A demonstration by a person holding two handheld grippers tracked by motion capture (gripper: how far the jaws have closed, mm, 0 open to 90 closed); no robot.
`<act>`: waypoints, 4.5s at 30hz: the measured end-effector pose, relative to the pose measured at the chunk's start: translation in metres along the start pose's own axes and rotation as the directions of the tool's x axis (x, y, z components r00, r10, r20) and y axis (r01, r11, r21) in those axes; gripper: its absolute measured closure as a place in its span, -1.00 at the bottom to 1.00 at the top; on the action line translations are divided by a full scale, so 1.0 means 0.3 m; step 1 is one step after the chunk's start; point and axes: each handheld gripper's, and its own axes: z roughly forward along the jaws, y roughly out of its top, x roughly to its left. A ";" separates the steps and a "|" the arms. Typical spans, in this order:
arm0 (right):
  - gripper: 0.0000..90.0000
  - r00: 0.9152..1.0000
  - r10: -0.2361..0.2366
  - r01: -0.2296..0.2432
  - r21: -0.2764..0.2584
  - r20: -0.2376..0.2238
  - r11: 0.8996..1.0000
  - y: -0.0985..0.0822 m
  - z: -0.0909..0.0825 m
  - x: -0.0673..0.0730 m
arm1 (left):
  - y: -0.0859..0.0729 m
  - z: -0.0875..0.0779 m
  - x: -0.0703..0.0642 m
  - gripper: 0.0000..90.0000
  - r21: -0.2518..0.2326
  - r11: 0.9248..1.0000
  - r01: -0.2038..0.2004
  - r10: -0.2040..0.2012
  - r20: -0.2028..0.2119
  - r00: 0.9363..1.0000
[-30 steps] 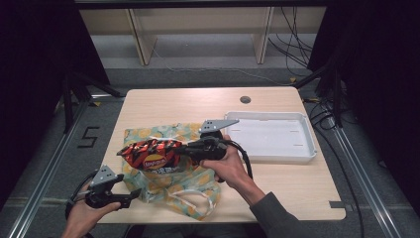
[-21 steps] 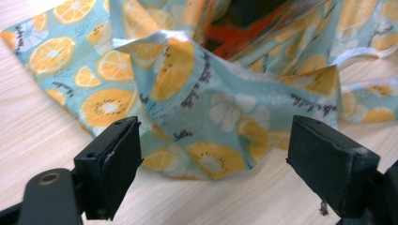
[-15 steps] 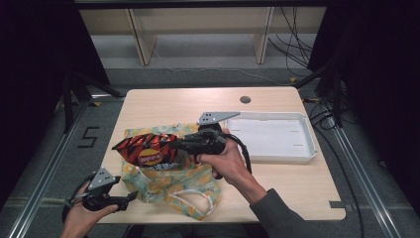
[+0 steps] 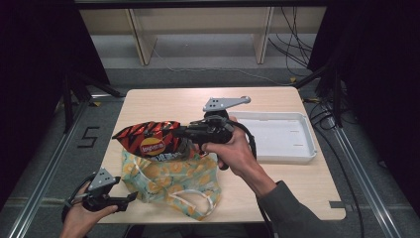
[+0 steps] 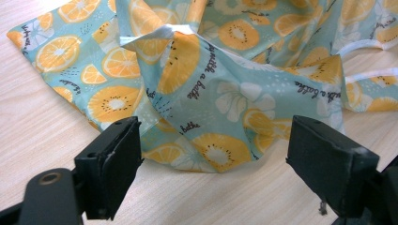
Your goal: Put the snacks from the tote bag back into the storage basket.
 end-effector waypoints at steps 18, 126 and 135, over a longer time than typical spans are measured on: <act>1.00 0.993 0.006 -0.002 -0.037 0.114 0.999 0.071 -0.189 -0.081 | 0.002 0.001 0.012 -0.61 -0.009 0.999 -0.040 0.040 0.000 0.999; 1.00 0.820 0.393 -0.328 -0.221 0.417 0.918 -0.323 -0.647 -0.479 | -0.001 0.016 0.009 -0.61 0.017 0.999 -0.030 0.030 -0.001 1.000; 0.94 0.795 0.417 -0.345 -0.236 0.441 0.908 -0.334 -0.653 -0.503 | 0.000 0.017 0.011 -0.61 0.001 0.999 -0.046 0.046 0.005 0.999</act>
